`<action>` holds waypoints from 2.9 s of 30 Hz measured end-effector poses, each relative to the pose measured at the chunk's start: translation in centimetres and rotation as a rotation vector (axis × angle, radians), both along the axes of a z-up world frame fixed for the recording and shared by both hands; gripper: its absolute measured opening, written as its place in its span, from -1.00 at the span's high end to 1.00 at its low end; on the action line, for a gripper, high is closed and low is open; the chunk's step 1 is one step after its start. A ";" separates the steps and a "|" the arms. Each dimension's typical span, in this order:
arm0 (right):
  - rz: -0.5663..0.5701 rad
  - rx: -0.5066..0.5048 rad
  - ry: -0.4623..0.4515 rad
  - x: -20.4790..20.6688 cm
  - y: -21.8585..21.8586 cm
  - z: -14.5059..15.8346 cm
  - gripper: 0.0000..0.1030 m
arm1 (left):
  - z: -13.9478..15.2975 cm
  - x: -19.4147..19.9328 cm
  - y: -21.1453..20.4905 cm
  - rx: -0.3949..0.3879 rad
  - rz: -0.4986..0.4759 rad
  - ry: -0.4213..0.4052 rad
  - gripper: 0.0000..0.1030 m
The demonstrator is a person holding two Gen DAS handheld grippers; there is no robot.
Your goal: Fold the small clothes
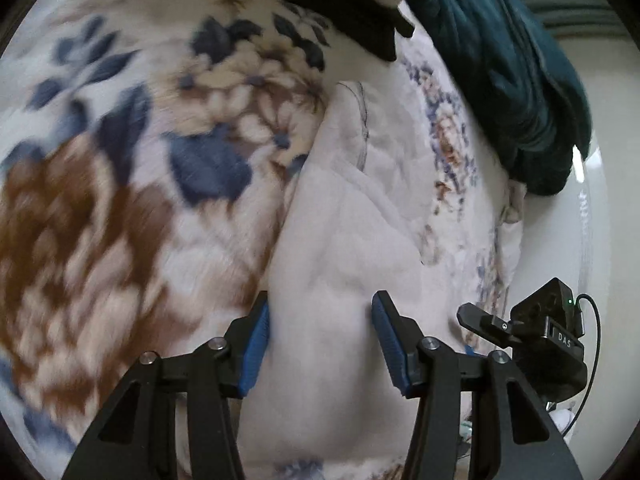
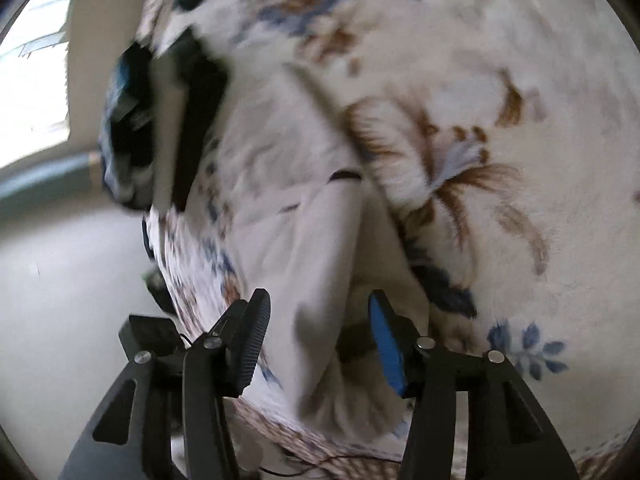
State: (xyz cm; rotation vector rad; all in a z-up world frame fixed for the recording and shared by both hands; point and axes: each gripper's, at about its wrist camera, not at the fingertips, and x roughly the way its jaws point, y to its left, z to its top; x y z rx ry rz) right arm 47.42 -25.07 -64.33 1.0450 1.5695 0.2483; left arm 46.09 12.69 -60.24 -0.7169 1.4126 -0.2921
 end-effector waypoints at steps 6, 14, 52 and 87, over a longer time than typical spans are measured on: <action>0.053 -0.097 -0.144 1.4 1.2 2.3 0.85 | 2.8 1.0 -1.2 0.080 -0.076 -0.172 0.83; 0.085 -0.125 -0.299 4.2 2.1 8.3 0.86 | 7.8 2.3 -1.3 0.088 -0.022 -0.276 0.86; 0.160 -0.070 -0.129 6.0 0.4 3.3 0.10 | 5.5 4.9 -0.2 0.118 0.056 -0.094 0.25; 0.056 -0.166 -0.069 0.1 -6.8 1.4 -0.82 | -4.0 -6.2 -2.7 -0.336 0.677 -0.029 0.22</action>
